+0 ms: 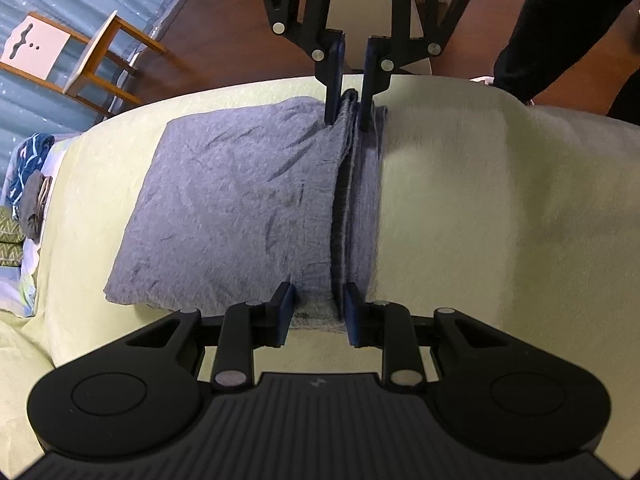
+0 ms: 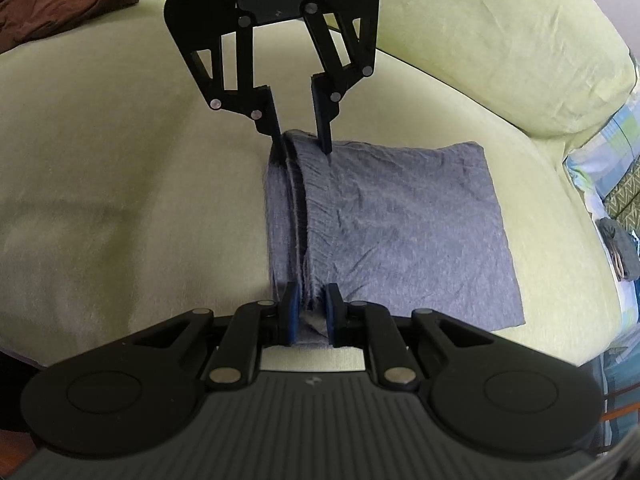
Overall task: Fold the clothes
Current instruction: 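Lift both grippers away from the folded garment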
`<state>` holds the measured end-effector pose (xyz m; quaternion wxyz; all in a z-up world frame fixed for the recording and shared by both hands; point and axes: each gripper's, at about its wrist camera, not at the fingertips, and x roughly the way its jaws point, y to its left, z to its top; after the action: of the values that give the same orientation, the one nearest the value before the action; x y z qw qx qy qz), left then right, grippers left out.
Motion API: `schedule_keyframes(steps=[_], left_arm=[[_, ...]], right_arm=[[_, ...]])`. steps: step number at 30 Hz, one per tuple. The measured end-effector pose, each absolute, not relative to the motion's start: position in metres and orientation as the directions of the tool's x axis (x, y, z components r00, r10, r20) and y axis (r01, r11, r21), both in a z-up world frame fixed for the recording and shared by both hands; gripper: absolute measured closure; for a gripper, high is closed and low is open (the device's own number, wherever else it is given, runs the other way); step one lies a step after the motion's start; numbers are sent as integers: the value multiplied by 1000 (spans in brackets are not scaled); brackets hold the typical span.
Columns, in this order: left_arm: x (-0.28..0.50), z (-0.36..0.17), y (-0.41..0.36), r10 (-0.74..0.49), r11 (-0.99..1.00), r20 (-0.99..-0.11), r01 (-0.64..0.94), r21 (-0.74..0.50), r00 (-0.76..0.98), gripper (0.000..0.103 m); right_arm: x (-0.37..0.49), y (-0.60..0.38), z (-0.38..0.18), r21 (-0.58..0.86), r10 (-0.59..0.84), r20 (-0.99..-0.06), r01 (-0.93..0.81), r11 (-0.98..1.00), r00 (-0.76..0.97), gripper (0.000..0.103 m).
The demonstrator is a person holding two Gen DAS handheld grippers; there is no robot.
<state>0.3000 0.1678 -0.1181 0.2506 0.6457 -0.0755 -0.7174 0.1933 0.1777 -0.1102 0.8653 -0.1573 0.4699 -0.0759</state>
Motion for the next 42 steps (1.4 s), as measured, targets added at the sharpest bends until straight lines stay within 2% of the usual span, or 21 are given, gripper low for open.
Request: schedule_keyframes(steps=[6, 8, 9, 10, 11, 12, 13, 16, 20, 22, 23, 25, 29, 32, 33, 34, 35, 38, 42], left_arm=[[297, -117, 174, -448, -867, -893, 266, 421, -49, 71], [297, -122, 175, -447, -867, -894, 260, 424, -34, 67], [297, -125, 175, -445, -867, -895, 260, 426, -17, 61], [296, -129, 175, -443, -866, -897, 259, 427, 0, 55], [297, -132, 176, -448, -862, -894, 255, 439, 26, 53], [298, -133, 177, -448, -860, -893, 254, 443, 41, 51], [300, -130, 179, -439, -859, -897, 271, 433, 42, 51], [309, -114, 185, -407, -851, -913, 351, 391, 32, 51], [322, -75, 182, -418, -752, -908, 552, 359, 22, 51], [328, -60, 168, -449, -650, -894, 687, 325, -2, 51], [330, -52, 150, -476, -542, -879, 798, 263, -34, 51], [326, -50, 128, -525, -426, -847, 889, 170, -89, 51], [313, -74, 108, -530, -322, -837, 946, 48, -138, 51], [306, -102, 106, -504, -243, -852, 970, -14, -139, 51], [305, -108, 107, -503, -211, -856, 977, -9, -116, 51], [304, -114, 108, -502, -179, -860, 984, -3, -94, 49], [304, -120, 109, -499, -147, -864, 989, 3, -71, 49], [304, -109, 107, -495, -30, -869, 1000, 3, -12, 49], [300, -80, 104, -511, 189, -855, 982, -9, 90, 45]], right_arm=[[191, 176, -108, -336, -264, -800, -36, 941, 539, 92], [191, 176, -111, -334, -262, -804, -41, 942, 533, 92], [193, 175, -113, -337, -265, -809, -44, 941, 524, 90], [195, 175, -116, -343, -273, -815, -46, 938, 511, 81], [197, 174, -119, -345, -278, -823, -47, 937, 495, 59], [198, 173, -121, -355, -291, -828, -45, 934, 479, 54], [196, 172, -119, -360, -302, -825, -33, 932, 477, 54], [184, 167, -103, -313, -284, -809, 32, 949, 514, 57], [169, 150, -74, -216, -259, -798, 142, 966, 545, 78], [164, 134, -64, -141, -247, -782, 224, 964, 572, 84], [164, 127, -63, -108, -242, -773, 254, 961, 586, 84], [163, 104, -67, 44, -196, -741, 337, 940, 643, 84], [152, 63, -87, 289, -136, -686, 439, 851, 715, 88], [141, 37, -107, 403, -85, -665, 452, 796, 742, 88], [141, 29, -116, 404, -71, -679, 453, 794, 730, 88], [143, 23, -123, 383, -66, -705, 458, 802, 706, 100], [144, 18, -125, 362, -62, -721, 451, 816, 690, 102], [145, 6, -110, 301, -50, -732, 388, 871, 679, 96], [153, -17, -72, 266, -15, -705, 284, 921, 709, 96]])
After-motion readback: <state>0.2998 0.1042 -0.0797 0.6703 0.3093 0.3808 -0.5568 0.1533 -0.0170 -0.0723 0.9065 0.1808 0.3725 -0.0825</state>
